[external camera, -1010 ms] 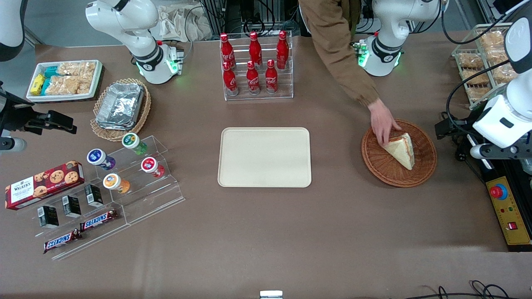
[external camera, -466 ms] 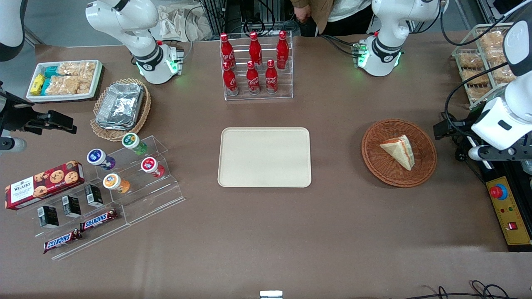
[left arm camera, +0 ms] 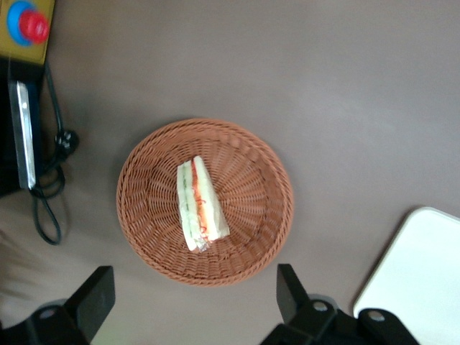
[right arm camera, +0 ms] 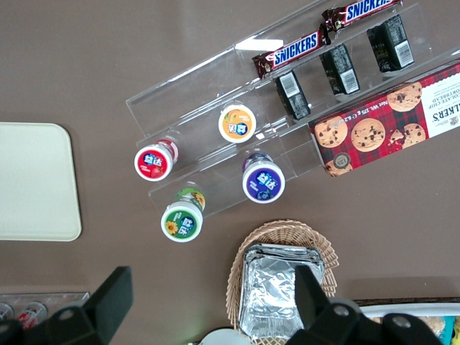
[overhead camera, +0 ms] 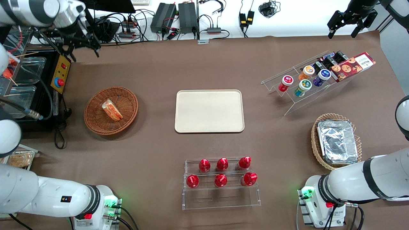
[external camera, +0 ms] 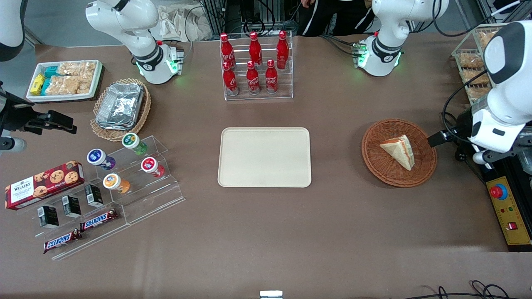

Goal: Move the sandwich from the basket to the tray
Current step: 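Move the left gripper over the basket and lower onto the wrapped sandwich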

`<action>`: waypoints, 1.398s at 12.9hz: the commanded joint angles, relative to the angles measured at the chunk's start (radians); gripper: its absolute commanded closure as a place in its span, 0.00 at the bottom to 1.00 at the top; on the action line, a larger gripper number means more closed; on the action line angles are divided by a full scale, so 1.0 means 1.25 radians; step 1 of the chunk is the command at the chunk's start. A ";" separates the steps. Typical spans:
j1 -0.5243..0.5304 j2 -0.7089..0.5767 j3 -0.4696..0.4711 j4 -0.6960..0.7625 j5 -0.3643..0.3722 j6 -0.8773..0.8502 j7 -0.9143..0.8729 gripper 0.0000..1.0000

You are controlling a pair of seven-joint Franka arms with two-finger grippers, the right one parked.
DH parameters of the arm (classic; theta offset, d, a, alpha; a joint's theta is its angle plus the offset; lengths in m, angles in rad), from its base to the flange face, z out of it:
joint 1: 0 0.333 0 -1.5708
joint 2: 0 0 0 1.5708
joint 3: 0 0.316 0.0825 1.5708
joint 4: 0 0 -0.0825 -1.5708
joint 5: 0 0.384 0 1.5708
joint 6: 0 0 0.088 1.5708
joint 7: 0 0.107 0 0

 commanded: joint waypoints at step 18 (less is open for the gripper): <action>0.007 -0.011 -0.044 -0.495 0.092 0.509 -0.428 0.00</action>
